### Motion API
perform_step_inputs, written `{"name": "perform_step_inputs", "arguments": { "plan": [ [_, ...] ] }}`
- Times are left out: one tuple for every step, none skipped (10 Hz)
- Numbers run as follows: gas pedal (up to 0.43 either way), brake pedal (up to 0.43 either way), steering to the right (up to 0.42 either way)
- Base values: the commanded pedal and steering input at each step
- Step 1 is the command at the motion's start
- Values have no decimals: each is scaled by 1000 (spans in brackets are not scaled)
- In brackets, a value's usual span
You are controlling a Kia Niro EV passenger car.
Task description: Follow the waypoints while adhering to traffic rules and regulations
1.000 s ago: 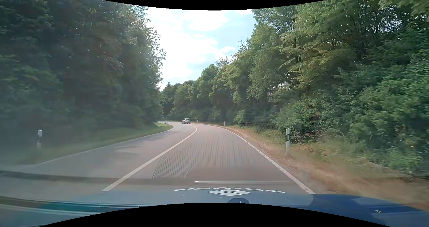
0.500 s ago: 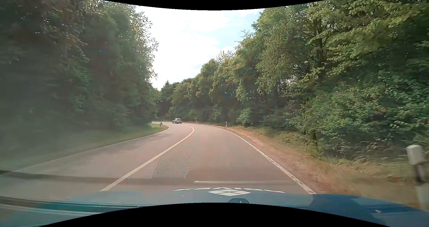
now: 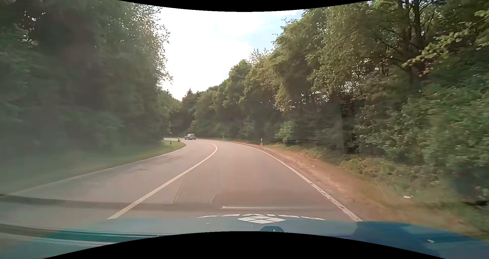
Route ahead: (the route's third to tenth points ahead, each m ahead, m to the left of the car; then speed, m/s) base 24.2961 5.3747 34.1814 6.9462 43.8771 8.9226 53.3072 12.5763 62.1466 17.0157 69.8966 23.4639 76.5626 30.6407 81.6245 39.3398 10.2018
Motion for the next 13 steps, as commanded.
{"name": "perform_step_inputs", "arguments": {
  "plan": [
    [157,0,-9],
    [157,0,-9],
    [157,0,-10],
    [157,0,-10],
    [157,0,-11],
    [157,0,-13],
    [157,0,-16],
    [157,0,-19],
    [157,0,-20],
    [157,0,-21],
    [157,0,-22],
    [157,0,-24],
    [157,0,-25]
  ]
}}
